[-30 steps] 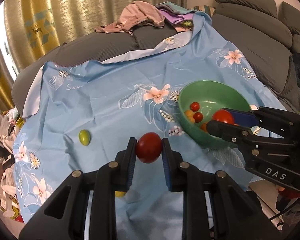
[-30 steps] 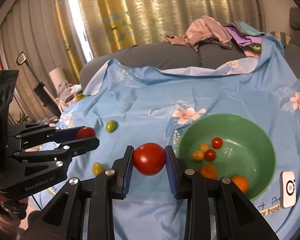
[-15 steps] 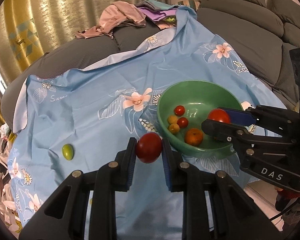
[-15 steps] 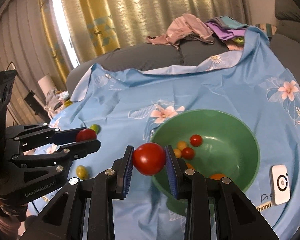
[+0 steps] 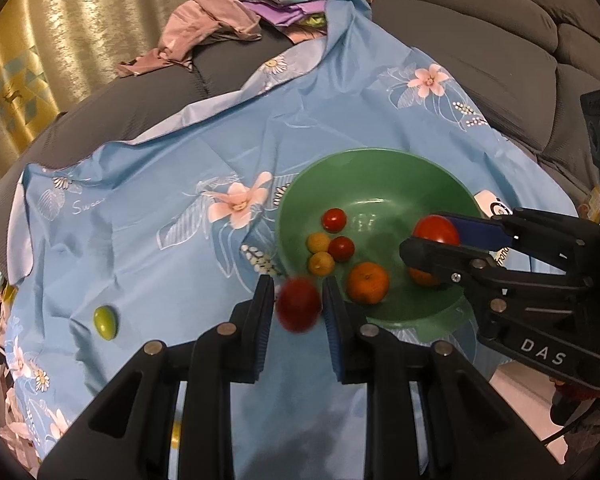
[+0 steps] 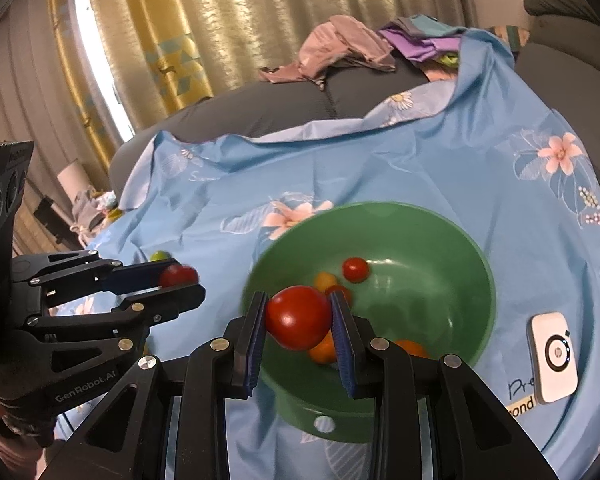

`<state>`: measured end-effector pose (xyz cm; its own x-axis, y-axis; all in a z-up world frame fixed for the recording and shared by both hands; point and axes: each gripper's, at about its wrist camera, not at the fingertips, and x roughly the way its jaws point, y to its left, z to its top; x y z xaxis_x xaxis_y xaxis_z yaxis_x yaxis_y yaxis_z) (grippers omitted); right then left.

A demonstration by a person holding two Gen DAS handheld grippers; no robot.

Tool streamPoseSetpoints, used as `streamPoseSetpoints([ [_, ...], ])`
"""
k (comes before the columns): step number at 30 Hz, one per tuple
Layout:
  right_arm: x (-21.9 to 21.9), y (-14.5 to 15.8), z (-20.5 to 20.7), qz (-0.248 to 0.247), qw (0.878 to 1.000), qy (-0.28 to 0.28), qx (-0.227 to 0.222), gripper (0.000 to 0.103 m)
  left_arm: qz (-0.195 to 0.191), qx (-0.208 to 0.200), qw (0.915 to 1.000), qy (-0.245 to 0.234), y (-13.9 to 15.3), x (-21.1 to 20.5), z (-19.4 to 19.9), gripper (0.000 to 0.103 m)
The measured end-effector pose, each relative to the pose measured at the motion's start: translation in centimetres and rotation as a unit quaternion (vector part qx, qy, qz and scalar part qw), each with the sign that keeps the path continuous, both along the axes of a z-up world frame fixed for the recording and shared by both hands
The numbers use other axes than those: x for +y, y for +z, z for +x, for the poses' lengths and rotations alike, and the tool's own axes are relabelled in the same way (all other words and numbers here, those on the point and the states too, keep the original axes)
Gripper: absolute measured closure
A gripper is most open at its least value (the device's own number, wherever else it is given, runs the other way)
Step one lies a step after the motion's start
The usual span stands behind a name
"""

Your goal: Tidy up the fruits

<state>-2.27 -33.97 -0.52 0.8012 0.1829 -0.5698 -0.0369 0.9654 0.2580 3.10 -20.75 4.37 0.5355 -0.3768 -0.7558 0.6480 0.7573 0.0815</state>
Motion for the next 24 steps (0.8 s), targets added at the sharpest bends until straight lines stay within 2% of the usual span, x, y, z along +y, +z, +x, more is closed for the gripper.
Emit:
streamPoseSetpoints([
  [10, -2.1, -1.5, 0.6, 0.009, 1.0, -0.023, 0.017, 0.07, 0.005, 0.018, 0.9996, -0.023, -1.2, -2.7, 1.3, 0.078],
  [12, -2.4, -1.8, 0.7, 0.014, 0.999, -0.024, 0.02, 0.07, -0.012, 0.02, 0.9996, -0.015, -0.8, -1.7, 2.0, 0.077],
  [15, -2.0, -1.9, 1.0, 0.018, 1.0, -0.01, 0.019, 0.07, -0.04, 0.047, 0.998, 0.014, -0.5, 1.9, 4.2, 0.071],
  [17, -1.3, -1.8, 1.1, 0.025, 1.0, 0.008, 0.013, 0.07, -0.03, 0.049, 0.9964, 0.063, -1.2, 5.6, 5.6, 0.065],
  [19, -0.1, -1.7, 1.3, 0.029, 0.999, 0.033, 0.008, 0.07, -0.027, 0.07, 0.9906, 0.114, -2.6, 10.1, 6.8, 0.061],
  [21, 1.4, -1.9, 1.7, 0.031, 0.998, 0.058, 0.008, 0.07, -0.025, 0.094, 0.984, 0.149, -3.8, 13.4, 7.4, 0.06],
  [24, 3.3, -2.1, 2.3, 0.04, 0.995, 0.087, 0.01, 0.07, -0.031, 0.121, 0.976, 0.178, -5.5, 17.6, 7.0, 0.06],
])
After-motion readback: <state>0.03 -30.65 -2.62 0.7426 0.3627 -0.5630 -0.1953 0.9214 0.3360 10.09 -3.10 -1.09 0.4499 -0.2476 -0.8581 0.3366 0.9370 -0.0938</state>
